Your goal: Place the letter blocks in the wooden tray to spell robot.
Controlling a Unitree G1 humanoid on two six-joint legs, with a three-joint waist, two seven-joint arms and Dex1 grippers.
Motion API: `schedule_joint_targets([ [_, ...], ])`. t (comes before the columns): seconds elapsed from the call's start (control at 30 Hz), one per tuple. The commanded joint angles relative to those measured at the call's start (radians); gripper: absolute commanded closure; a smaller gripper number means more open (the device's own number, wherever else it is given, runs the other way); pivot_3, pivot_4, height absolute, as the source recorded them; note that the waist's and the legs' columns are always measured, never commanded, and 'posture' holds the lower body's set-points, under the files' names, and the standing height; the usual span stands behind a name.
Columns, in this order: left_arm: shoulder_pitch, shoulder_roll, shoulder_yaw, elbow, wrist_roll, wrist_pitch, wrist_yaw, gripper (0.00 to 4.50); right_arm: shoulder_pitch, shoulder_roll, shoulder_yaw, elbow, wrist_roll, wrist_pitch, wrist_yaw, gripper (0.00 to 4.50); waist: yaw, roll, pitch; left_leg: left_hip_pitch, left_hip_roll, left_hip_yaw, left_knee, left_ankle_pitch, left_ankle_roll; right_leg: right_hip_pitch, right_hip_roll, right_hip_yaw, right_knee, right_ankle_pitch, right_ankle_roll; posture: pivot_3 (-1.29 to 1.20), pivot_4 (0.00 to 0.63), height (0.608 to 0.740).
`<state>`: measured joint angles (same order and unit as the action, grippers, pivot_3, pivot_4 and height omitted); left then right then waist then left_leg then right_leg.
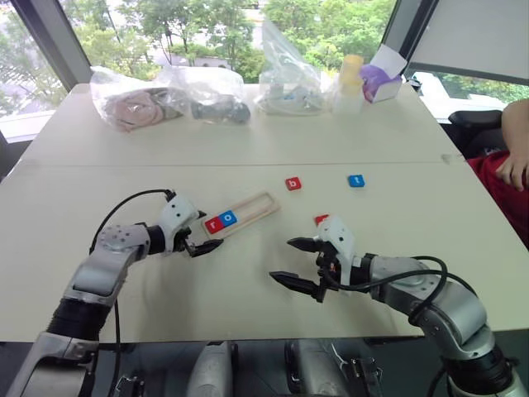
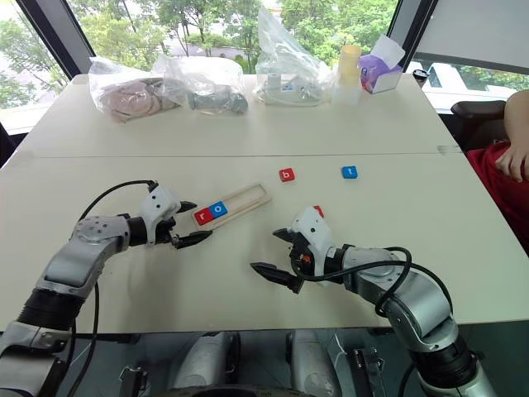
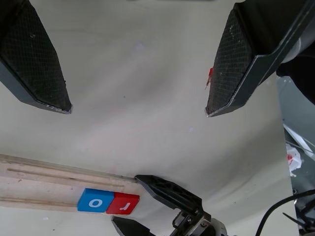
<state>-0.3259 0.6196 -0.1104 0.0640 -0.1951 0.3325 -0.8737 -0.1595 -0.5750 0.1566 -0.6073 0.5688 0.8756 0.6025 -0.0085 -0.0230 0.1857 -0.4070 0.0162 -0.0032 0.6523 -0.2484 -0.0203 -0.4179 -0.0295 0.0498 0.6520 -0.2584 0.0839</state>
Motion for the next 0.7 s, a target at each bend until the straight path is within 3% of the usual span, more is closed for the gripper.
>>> schedule_joint_targets([
  [0.03, 0.002, -0.048, -0.066, 0.056, 0.059, -0.024, 0.024, 0.0, -0.007, 0.003, -0.001, -0.032, -0.009, -0.014, -0.013, 0.03, 0.003, 0.001, -0.002, 0.0, 0.0, 0.0, 0.0, 0.0, 0.0, 0.001, 0.0, 0.0, -0.001, 0.0, 0.0, 0.0, 0.15, 0.74],
  [0.1, 0.002, -0.064, -0.078, 0.08, 0.076, -0.044, 0.018, 0.0, -0.005, 0.004, -0.004, -0.033, -0.009, -0.014, -0.016, 0.03, 0.004, 0.002, -0.003, 0.003, 0.0, 0.0, 0.001, 0.0, 0.0, 0.005, 0.0, -0.001, -0.002, 0.0, 0.001, 0.0, 0.15, 0.74],
  [0.23, 0.002, -0.076, -0.08, 0.107, 0.088, -0.071, 0.006, 1.31, -0.001, -0.003, -0.008, -0.032, -0.01, -0.017, -0.015, 0.0, 0.008, 0.002, -0.005, 0.013, -0.001, 0.0, -0.001, 0.0, 0.0, 0.015, -0.002, 0.0, -0.004, -0.002, -0.002, 0.0, 0.15, 0.74],
  [0.27, 0.002, -0.075, -0.079, 0.108, 0.09, -0.073, 0.003, 1.39, 0.0, -0.005, -0.009, -0.031, -0.01, -0.017, -0.014, 0.0, 0.008, 0.002, -0.005, 0.015, 0.0, 0.0, -0.001, 0.0, 0.0, 0.016, -0.002, 0.0, -0.005, -0.002, -0.002, 0.0, 0.15, 0.74],
  [0.43, -0.004, -0.031, -0.068, 0.067, 0.074, -0.115, -0.075, 1.39, 0.009, -0.012, -0.062, -0.007, -0.006, -0.021, -0.022, 0.0, 0.007, 0.002, -0.006, 0.015, 0.0, 0.0, -0.002, 0.0, 0.0, 0.016, -0.002, 0.0, -0.005, -0.002, -0.002, 0.0, 0.15, 0.74],
  [0.6, -0.046, 0.072, -0.096, -0.003, 0.022, -0.151, -0.298, 1.39, 0.021, -0.008, -0.183, 0.045, -0.001, -0.047, -0.041, 0.0, -0.003, 0.001, -0.006, 0.013, 0.0, 0.0, -0.004, 0.0, 0.0, 0.013, -0.002, 0.0, -0.005, -0.002, -0.002, 0.0, 0.15, 0.74],
  [0.7, -0.11, 0.088, -0.129, 0.078, 0.028, -0.222, -0.413, 1.39, 0.033, -0.018, -0.196, 0.07, -0.04, -0.087, -0.043, 0.0, -0.003, 0.001, -0.006, 0.013, 0.0, 0.0, -0.005, 0.0, 0.0, 0.012, -0.002, 0.0, -0.005, -0.002, -0.003, 0.0, 0.15, 0.74],
])
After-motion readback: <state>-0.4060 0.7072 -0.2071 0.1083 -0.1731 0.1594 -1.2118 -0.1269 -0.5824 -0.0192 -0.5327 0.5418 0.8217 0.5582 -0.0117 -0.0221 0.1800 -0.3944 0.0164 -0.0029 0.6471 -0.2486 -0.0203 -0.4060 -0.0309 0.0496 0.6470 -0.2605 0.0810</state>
